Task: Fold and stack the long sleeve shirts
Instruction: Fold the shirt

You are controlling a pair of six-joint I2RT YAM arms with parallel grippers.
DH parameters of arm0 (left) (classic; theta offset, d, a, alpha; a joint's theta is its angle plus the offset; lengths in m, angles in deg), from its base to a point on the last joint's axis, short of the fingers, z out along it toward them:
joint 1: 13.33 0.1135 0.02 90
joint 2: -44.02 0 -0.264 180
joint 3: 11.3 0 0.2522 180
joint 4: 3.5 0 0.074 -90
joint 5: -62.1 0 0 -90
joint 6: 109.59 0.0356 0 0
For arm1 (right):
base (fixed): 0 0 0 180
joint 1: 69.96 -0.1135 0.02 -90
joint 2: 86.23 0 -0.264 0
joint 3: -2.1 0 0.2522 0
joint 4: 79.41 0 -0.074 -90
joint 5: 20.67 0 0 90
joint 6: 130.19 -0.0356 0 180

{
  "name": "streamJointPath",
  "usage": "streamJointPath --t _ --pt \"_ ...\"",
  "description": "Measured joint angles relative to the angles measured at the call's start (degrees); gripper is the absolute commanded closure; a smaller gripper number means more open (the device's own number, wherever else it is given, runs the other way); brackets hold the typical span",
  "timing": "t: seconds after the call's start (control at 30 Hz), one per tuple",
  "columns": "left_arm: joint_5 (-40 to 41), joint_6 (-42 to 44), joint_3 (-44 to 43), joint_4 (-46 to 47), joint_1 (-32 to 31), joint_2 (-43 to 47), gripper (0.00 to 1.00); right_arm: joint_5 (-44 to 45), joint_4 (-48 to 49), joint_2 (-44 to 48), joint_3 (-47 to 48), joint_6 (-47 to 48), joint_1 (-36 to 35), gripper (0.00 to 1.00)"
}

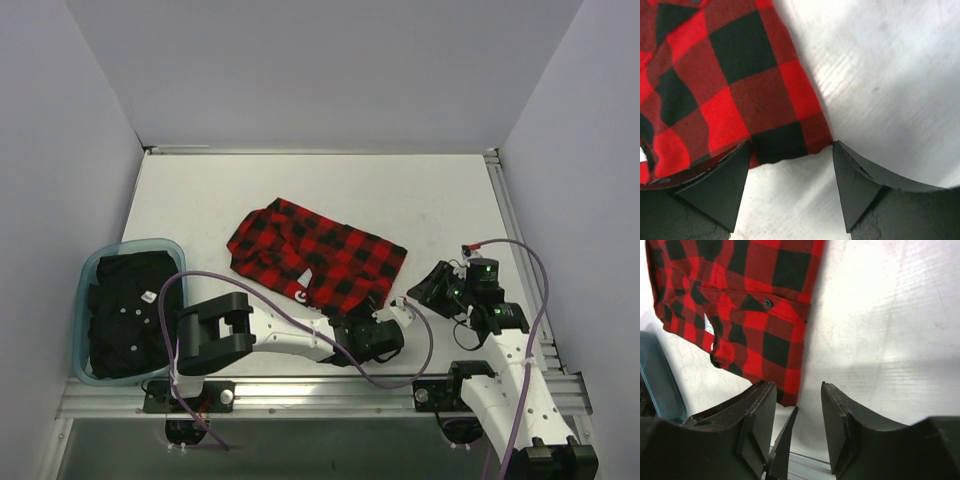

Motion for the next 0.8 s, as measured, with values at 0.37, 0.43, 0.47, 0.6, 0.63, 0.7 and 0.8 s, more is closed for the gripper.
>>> streamJointPath --t 0.37,0.43,0.47,0.6,0.63,0.7,0.8 --pt "2.1 -0.3 -3.0 0.9 -0.7 -3.1 0.44 1.0 -0.9 0.3 -4.1 -0.7 0.4 0.44" --pt "2.5 -0.7 -3.4 0.9 -0.7 -3.9 0.56 1.0 -0.4 -0.1 -4.7 -1.2 0.4 0.44" --pt "2.6 -0.8 -3.5 0.9 -0.7 -4.1 0.66 0.9 -0.1 -0.4 -5.1 -1.4 0.4 0.43" --pt "2.6 -1.4 -3.7 -0.9 -0.7 -4.4 0.89 0.1 1.0 -1.6 -6.0 -3.0 0.4 0.43" --pt "2.6 -1.6 -3.7 -1.3 -0.6 -4.4 0.91 -0.1 1.5 -1.8 -6.1 -3.4 0.4 0.37" --pt "2.3 -1.8 -3.7 -1.7 -0.5 -4.2 0.93 -0.5 2.9 -1.9 -6.5 -4.8 0.3 0.31" --pt "0.2 -3.0 -3.7 -3.1 0.3 -3.2 0.93 -2.1 7.4 -3.0 -8.6 -8.1 0.4 0.18"
